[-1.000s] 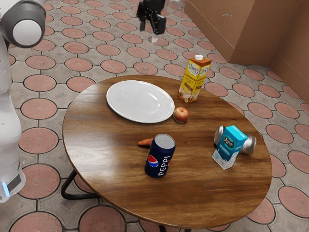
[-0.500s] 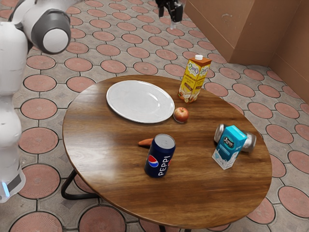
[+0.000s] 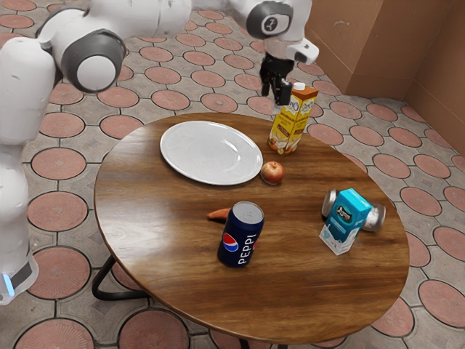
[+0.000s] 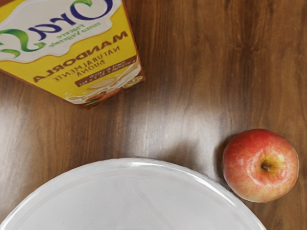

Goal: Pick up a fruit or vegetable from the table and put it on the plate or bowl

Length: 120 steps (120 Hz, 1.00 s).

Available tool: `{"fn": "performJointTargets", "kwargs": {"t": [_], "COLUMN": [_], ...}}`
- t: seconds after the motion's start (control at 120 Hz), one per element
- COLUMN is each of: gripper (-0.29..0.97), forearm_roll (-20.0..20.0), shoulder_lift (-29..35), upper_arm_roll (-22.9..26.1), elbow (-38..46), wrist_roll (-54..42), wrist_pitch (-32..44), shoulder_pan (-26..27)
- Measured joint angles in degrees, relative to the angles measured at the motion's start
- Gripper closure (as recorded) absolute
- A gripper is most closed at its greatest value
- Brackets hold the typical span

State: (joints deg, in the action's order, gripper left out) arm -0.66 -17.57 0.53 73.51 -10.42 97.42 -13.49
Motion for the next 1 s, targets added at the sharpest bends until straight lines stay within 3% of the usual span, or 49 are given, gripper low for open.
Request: {"fn": "performJointTargets", "kwargs": {"t": [0.175, 0.35, 0.642, 1.0], "gripper": [0.03, 0.03, 0.03, 0.03], "forearm_roll": [2.9, 3.9, 4.2, 3.8], "shoulder_lift": [-3.5, -9.9, -14.2, -13.2], "upper_arm_roll": [3.3, 3.5, 3.7, 3.7], "elbow": [4.7, 4.3, 3.8, 1.3], "wrist_roll": [-1.4, -2.5, -3.7, -4.6], "wrist_pitch": [10.3, 13.8, 18.3, 13.0], "shoulder_pan": [-0.4, -0.6, 0.3, 0.6]}}
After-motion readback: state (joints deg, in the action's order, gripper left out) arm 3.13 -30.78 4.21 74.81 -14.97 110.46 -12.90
